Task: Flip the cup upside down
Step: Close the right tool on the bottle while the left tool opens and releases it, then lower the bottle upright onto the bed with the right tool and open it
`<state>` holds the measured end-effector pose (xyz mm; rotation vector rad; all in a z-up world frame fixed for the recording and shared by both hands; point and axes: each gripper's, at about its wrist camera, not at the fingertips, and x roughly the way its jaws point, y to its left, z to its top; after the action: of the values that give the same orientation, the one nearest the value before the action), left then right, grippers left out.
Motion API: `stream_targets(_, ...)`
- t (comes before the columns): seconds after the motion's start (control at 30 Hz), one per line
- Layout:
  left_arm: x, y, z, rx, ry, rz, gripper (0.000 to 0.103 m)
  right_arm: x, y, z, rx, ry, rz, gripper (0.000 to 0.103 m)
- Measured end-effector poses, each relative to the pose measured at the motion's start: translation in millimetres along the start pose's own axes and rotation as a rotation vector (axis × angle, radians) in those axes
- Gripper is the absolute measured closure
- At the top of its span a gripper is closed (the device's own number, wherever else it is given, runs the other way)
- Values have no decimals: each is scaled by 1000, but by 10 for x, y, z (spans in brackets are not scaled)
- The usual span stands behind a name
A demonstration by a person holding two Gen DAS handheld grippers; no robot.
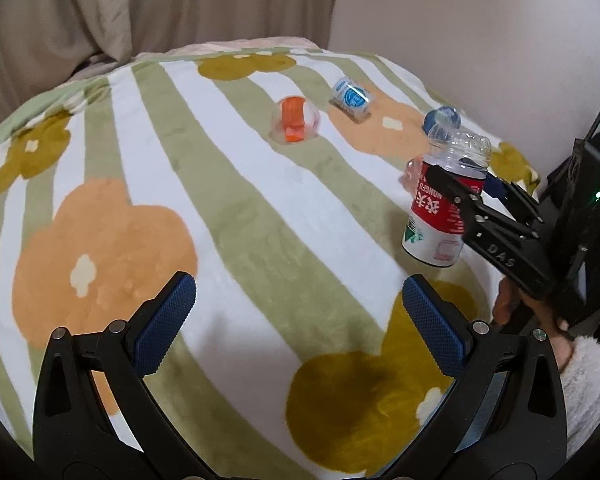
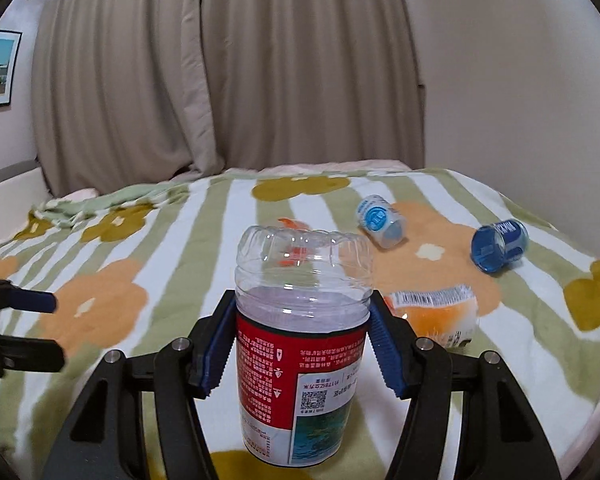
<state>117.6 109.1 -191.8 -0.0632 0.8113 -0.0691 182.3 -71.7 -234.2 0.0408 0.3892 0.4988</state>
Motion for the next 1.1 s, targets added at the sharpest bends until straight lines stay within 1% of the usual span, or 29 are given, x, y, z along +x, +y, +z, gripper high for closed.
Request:
stream_targets(0.13, 65, -50, 22, 21, 11, 13, 0, 50, -67, -66, -15, -19, -22, 45)
stream_targets(0.27, 90, -126, 38, 37, 13, 11, 0, 75, -51, -101, -58, 6, -18, 45)
stream_targets(0.37, 83, -172, 42, 44, 12, 3, 0, 33, -79, -100, -59, 30, -4, 45)
stream_targets(0.53, 57, -243, 61, 61, 7, -3, 0, -41, -82, -54, -86, 110, 28, 45)
stream_targets(0.67, 27, -257, 74, 55, 2, -3, 0, -33, -60, 4, -116, 204, 44, 45)
stream_targets(0.7, 17, -252, 77, 50, -1, -4, 0, -10, -59, 38, -119, 240, 47, 45)
stream_targets(0.83, -27, -230, 73, 30, -9, -9, 0, 69, -83, 110, -98, 324, 50, 45)
stream_targets(0.97, -36, -222, 72, 28, -6, -6, 0, 120, -95, 153, -87, 392, 48, 45)
stream_targets(1.07, -37, -228, 77, 34, -3, -11, 0, 122, -104, 180, -70, 406, 40, 44)
stream_targets(1.1, -38, -236, 83, 40, -2, -8, 0, 129, -101, 176, -69, 415, 38, 42)
